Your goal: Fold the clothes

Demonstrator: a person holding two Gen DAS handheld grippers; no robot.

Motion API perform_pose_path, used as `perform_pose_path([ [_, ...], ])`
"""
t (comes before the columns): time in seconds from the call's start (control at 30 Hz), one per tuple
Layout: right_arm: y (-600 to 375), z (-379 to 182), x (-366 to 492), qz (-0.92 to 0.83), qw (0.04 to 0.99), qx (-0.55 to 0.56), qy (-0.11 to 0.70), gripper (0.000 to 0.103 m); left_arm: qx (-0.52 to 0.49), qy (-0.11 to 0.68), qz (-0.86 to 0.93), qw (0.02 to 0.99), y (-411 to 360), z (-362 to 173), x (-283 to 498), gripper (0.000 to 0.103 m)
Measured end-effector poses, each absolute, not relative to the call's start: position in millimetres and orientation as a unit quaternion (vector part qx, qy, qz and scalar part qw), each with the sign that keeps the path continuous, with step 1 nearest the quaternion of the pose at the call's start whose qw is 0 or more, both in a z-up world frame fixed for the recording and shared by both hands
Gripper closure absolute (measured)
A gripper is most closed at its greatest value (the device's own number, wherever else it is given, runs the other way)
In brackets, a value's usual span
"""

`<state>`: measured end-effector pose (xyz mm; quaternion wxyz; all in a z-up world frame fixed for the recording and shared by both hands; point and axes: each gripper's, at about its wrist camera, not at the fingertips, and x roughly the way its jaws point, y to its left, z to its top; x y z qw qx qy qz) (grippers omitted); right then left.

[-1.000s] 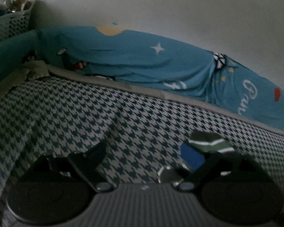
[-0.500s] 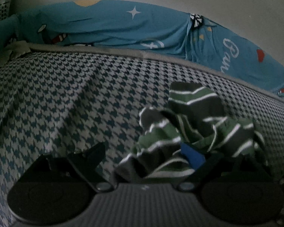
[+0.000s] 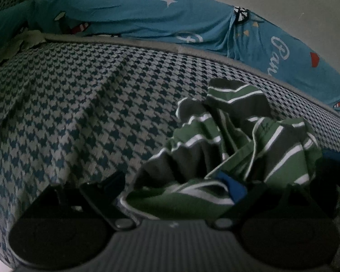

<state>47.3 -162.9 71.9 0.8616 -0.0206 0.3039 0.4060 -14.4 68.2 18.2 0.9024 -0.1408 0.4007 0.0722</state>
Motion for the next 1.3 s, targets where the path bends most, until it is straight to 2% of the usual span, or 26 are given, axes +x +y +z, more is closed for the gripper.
perform_pose_path([
  [0.13, -155, 61, 50, 0.403, 0.859, -0.024, 0.314, 0.071, -0.141, 0.401, 0.073, 0.902, 69, 18, -22, 0.010],
  [0.17, -153, 58, 49, 0.406, 0.857, -0.024, 0.317, 0.078, -0.142, 0.398, 0.074, 0.903, 70, 19, -24, 0.010],
  [0.23, -149, 54, 44, 0.414, 0.852, -0.037, 0.320, 0.086, -0.144, 0.389, 0.075, 0.907, 72, 22, -28, 0.010],
  [0.37, -144, 48, 33, 0.436, 0.838, -0.057, 0.324, 0.091, -0.143, 0.359, 0.082, 0.919, 75, 33, -34, 0.009],
  [0.6, -140, 37, 10, 0.457, 0.821, -0.079, 0.333, 0.092, -0.147, 0.338, 0.049, 0.928, 69, 41, -39, 0.007],
  [0.87, -153, 42, -5, 0.451, 0.826, -0.084, 0.326, 0.091, -0.123, 0.390, 0.023, 0.912, 51, 19, -36, 0.006],
  [1.13, -172, 53, -15, 0.439, 0.838, -0.081, 0.314, 0.091, -0.119, 0.402, 0.032, 0.907, 53, 12, -43, 0.005],
  [1.2, -179, 58, -13, 0.428, 0.846, -0.072, 0.309, 0.089, -0.114, 0.403, 0.032, 0.907, 52, 13, -46, 0.005],
  [1.3, -186, 63, -4, 0.403, 0.862, -0.047, 0.305, 0.079, -0.117, 0.406, 0.032, 0.906, 53, 13, -49, 0.005],
])
